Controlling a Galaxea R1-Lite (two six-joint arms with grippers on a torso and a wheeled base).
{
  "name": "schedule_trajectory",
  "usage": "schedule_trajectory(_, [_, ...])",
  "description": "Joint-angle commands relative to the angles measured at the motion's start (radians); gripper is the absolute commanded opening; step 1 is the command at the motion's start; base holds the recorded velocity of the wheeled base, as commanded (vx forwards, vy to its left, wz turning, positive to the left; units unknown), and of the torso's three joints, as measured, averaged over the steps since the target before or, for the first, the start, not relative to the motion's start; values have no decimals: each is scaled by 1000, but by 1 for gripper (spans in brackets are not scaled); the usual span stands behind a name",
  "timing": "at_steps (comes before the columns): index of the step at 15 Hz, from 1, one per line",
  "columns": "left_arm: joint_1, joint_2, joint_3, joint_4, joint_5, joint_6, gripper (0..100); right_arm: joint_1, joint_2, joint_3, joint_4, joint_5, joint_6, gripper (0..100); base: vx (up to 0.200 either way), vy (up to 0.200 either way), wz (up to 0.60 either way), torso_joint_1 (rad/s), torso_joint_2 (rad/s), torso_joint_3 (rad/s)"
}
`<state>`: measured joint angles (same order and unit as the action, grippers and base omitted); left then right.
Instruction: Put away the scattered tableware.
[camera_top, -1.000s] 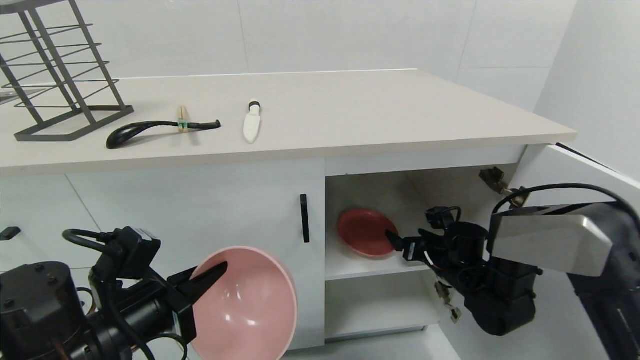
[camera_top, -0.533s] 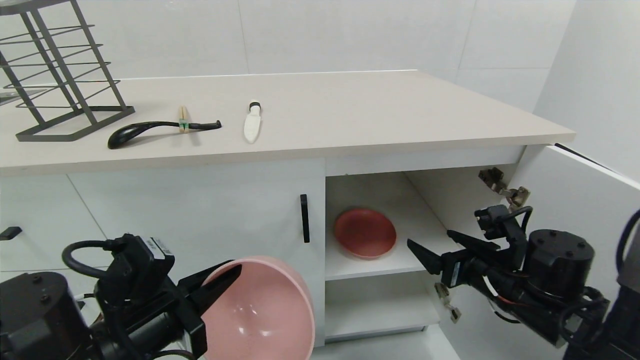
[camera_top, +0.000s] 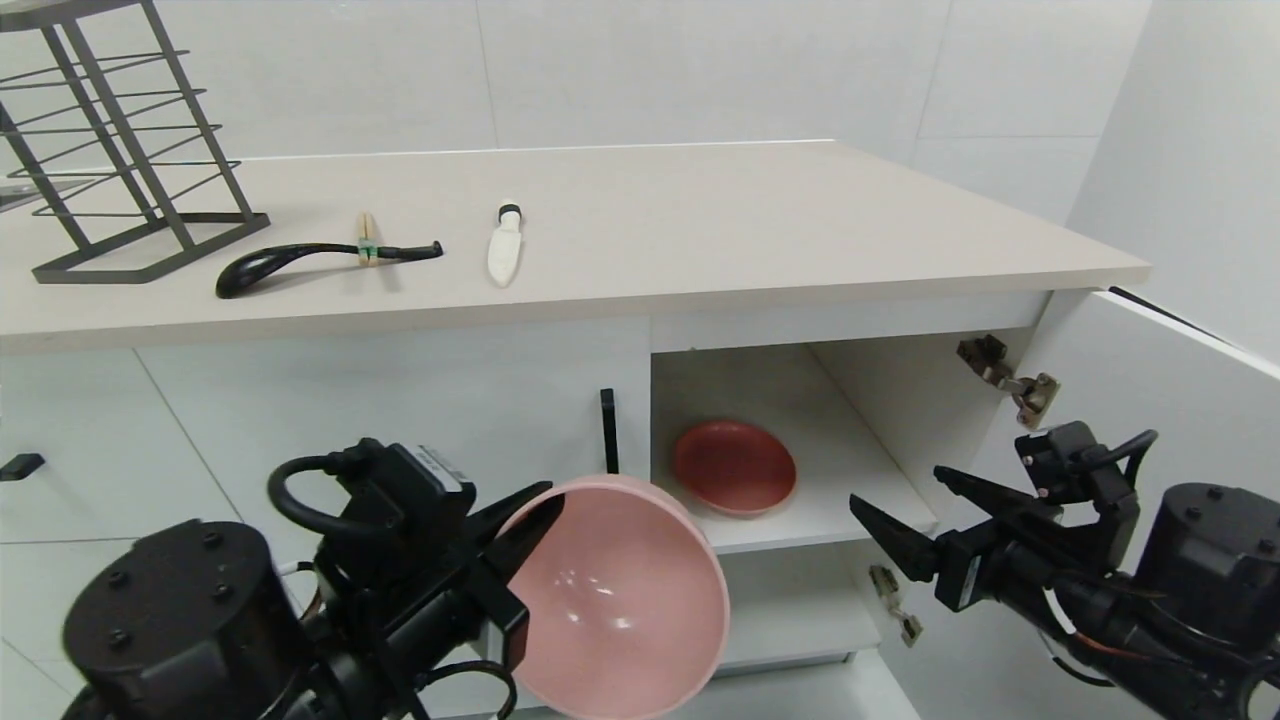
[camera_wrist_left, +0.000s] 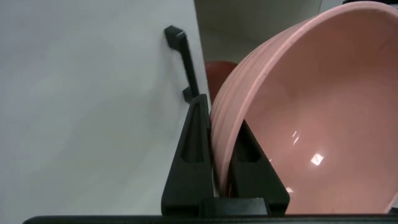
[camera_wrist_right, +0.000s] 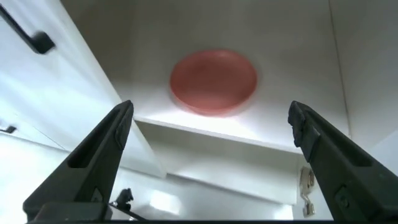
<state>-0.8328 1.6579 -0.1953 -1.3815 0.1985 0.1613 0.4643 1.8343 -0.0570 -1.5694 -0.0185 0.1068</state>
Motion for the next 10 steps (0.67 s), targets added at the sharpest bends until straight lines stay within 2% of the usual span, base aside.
schedule_trajectory(1, [-46,123,-67,-21,38,1,0,1,-70,0,-1,0,2,100,0,0,0,0,0,0])
schedule_trajectory(4, [-63,283,-185,-90,136,1,0,1,-98,11,-1,2,-1,100,0,0,0,0,0,0])
schedule_trajectory(6, [-104,364,-254,-122,176,-2,0,14,-98,14,-1,2,-1,100,0,0,0,0,0,0])
schedule_trajectory(7, [-143,427,-279,-140,234,0,0,47,-93,23,-1,0,7,100,0,0,0,0,0,0])
schedule_trajectory(9, [-157,507,-343,-179,308,1,0,67,-90,34,-1,0,5,100,0,0,0,0,0,0])
schedule_trajectory(10, [-157,520,-372,-189,325,1,0,65,-92,32,-1,0,7,100,0,0,0,0,0,0])
